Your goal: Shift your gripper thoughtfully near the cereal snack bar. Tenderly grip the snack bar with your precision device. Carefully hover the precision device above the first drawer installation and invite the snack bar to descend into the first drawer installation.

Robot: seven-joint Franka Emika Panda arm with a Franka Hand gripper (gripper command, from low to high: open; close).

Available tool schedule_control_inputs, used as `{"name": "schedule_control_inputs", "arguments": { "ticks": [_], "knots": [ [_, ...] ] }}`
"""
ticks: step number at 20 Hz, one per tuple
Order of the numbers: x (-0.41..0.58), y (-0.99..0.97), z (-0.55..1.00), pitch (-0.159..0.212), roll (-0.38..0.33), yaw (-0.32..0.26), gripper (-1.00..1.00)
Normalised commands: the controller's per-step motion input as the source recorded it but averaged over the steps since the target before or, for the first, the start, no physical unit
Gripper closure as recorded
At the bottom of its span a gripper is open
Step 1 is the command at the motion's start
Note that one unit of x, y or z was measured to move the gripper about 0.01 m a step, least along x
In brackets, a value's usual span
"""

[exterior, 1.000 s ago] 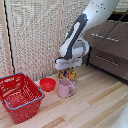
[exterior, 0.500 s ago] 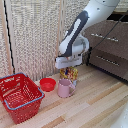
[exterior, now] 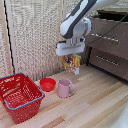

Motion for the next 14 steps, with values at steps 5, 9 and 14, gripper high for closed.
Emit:
{"name": "schedule_control_inputs", "arguments": {
  "ticks": [5,9,14],
  "knots": [
    [0.408,-0.15,1.0,0.059,-0.013,0.002,1.0],
    [0.358,-0.15,1.0,0.057,-0.025,0.0,1.0],
    [0.366,-0.13,1.0,0.057,-0.025,0.0,1.0]
  ]
}}
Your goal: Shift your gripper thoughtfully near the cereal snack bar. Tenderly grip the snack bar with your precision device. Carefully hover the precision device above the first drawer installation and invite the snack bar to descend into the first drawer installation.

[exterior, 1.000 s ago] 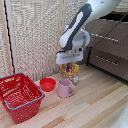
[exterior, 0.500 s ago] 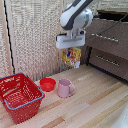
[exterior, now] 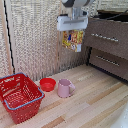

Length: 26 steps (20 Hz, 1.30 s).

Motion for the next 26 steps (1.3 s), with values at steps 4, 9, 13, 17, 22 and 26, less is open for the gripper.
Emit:
{"name": "schedule_control_inputs", "arguments": {
  "ticks": [4,9,13,17,22,26],
  "knots": [
    [0.353,-0.15,1.0,0.055,-0.025,0.0,1.0],
    [0.362,-0.2,1.0,0.059,-0.024,-0.002,1.0],
    [0.103,-0.43,1.0,0.069,-0.014,-0.029,1.0],
    [-0.108,-0.68,1.0,0.064,0.0,-0.026,1.0],
    [-0.154,-0.79,0.94,0.064,0.0,0.0,1.0],
    [-0.276,-0.83,0.77,0.08,-0.021,0.0,1.0]
  ]
}}
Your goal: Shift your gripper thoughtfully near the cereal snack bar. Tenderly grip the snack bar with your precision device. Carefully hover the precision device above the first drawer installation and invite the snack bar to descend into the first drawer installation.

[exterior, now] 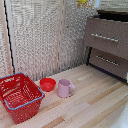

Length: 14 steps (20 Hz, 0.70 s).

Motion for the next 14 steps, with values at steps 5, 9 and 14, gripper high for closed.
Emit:
{"name": "schedule_control_inputs", "arguments": {
  "ticks": [5,9,14],
  "knots": [
    [-0.345,-0.89,0.59,0.052,-0.025,0.005,1.0],
    [-0.256,-0.92,0.31,0.077,-0.017,0.033,1.0],
    [-0.125,-0.94,0.06,0.108,-0.001,0.054,1.0]
  ]
}}
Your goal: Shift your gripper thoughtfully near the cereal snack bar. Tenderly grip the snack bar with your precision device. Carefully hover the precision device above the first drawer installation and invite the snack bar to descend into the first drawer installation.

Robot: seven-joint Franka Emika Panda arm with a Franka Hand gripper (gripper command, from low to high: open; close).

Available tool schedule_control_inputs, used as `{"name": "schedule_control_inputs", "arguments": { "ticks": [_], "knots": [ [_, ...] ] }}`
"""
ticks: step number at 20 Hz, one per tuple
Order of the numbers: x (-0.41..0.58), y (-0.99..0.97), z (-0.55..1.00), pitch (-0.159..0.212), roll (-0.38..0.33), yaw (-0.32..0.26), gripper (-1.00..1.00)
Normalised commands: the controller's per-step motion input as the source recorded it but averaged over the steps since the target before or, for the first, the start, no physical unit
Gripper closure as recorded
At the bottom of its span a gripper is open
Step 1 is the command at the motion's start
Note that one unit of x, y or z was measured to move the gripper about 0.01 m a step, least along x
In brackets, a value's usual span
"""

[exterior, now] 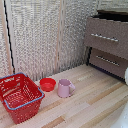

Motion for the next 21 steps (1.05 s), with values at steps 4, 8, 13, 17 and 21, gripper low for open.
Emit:
{"name": "schedule_control_inputs", "arguments": {
  "ticks": [4,8,13,17,21],
  "knots": [
    [-0.074,-0.8,-0.25,0.102,0.0,0.118,1.0],
    [-0.01,-0.5,-0.34,0.12,-0.027,0.212,-1.0],
    [0.172,-0.06,-0.05,0.077,-0.009,0.131,-1.0],
    [0.229,0.01,0.16,0.0,-0.003,0.008,-1.0],
    [0.285,0.31,0.23,-0.013,-0.018,-0.04,-1.0]
  ]
}}
